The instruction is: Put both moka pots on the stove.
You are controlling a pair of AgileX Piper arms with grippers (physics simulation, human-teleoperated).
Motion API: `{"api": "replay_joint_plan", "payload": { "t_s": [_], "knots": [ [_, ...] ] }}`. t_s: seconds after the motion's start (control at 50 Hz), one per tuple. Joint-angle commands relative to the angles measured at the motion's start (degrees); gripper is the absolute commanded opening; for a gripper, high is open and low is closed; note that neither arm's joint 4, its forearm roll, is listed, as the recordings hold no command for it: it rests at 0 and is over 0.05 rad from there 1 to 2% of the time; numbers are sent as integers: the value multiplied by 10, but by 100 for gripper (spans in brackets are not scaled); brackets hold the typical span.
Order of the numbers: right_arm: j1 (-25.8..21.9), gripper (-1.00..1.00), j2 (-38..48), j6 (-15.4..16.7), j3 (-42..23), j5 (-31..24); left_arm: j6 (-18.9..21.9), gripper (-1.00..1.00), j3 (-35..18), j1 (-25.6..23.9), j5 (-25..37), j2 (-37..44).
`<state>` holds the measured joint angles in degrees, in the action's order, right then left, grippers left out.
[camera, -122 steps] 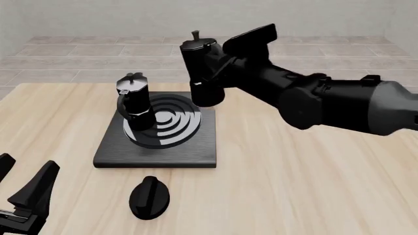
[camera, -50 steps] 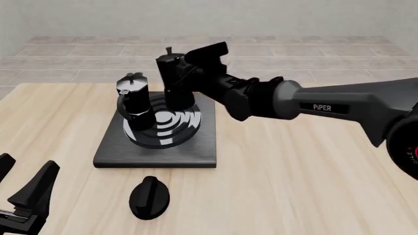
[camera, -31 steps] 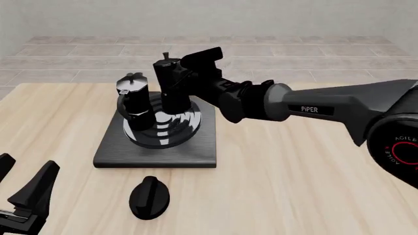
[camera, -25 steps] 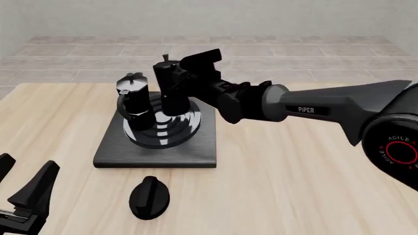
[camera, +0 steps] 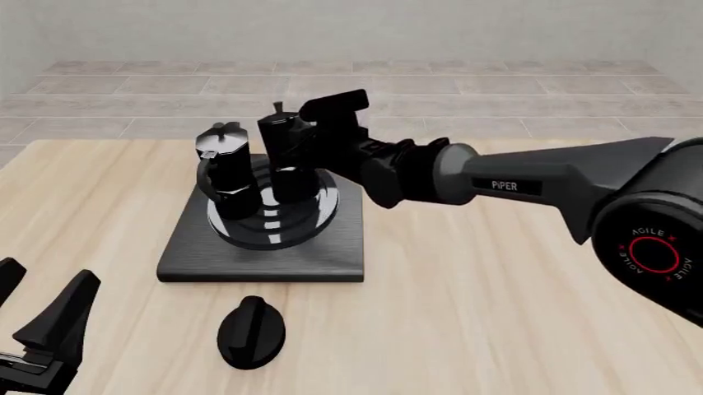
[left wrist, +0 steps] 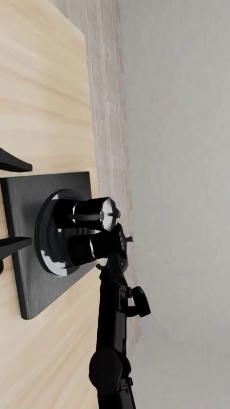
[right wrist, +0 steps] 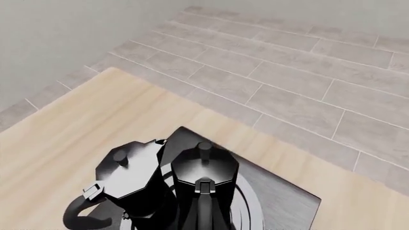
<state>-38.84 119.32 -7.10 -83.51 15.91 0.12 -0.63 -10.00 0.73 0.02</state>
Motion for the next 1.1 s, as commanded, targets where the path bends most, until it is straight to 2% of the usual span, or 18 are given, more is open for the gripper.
{"api": "replay_joint_plan", "payload": {
  "t_s": [0.02,0.22,0.24,0.64,1.1],
  "knots": [
    [-3,-100,0,-14,1,-13,0,100,0,0,0,0],
    [-1,-100,0,-17,6,-24,0,100,0,0,0,0],
    [0,100,0,-17,7,-24,0,100,0,0,0,0],
    [-2,100,-55,-22,80,-19,0,100,0,0,0,0],
    [-5,100,-233,-12,242,-8,0,100,0,0,0,0]
  ]
}}
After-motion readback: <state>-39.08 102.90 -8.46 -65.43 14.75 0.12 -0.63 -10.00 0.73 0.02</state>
